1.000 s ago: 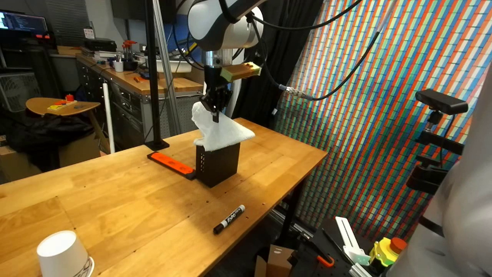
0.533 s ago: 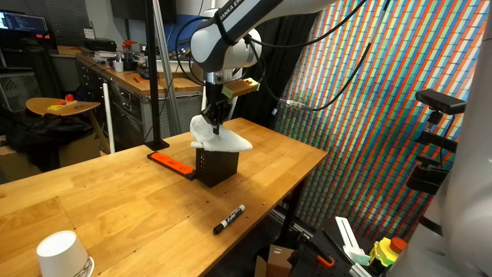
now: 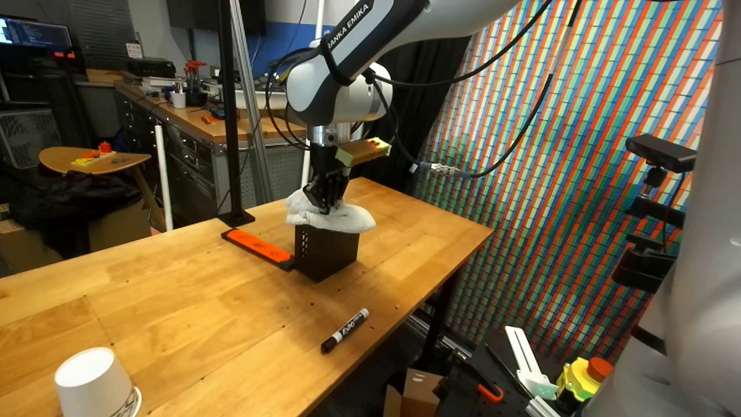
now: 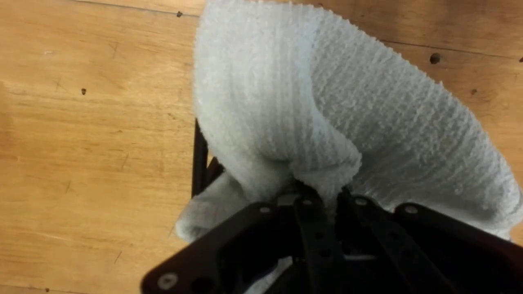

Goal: Put the towel in the black box

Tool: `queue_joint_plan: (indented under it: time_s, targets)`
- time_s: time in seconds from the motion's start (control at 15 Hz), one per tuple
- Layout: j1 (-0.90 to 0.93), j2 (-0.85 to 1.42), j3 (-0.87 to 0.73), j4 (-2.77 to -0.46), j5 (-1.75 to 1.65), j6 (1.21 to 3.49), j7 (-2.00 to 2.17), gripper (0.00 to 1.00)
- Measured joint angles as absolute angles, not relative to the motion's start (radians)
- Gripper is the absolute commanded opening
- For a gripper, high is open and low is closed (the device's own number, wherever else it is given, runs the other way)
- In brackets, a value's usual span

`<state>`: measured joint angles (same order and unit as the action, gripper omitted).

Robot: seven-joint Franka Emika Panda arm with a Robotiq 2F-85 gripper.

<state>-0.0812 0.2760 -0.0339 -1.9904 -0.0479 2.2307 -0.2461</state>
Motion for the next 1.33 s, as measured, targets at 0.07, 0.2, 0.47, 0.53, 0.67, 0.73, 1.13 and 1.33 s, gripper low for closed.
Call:
queue_joint_plan:
  time_s: [0.07, 0.2, 0.47, 0.53, 0.67, 0.73, 1.13, 1.33]
  targets:
    - [-0.081, 0.276, -0.033, -1.995, -0.043, 2.231, -0.253, 0.03]
    - [-0.081, 0.277, -0.031, -2.001, -0.030, 2.231, -0.266, 0.03]
    - [-0.081, 0.286, -0.029, -2.008, -0.006, 2.231, -0.291, 0.03]
    - [-0.081, 0.292, -0.028, -2.008, 0.001, 2.231, -0.299, 0.03]
    - [-0.081, 0.306, -0.026, -2.007, 0.015, 2.232, -0.314, 0.03]
    - [-0.081, 0.314, -0.025, -2.006, 0.024, 2.232, -0.320, 0.03]
    - [-0.095, 0.353, -0.014, -1.988, 0.086, 2.228, -0.355, 0.03]
    - [-0.108, 0.360, -0.008, -1.977, 0.111, 2.226, -0.372, 0.30]
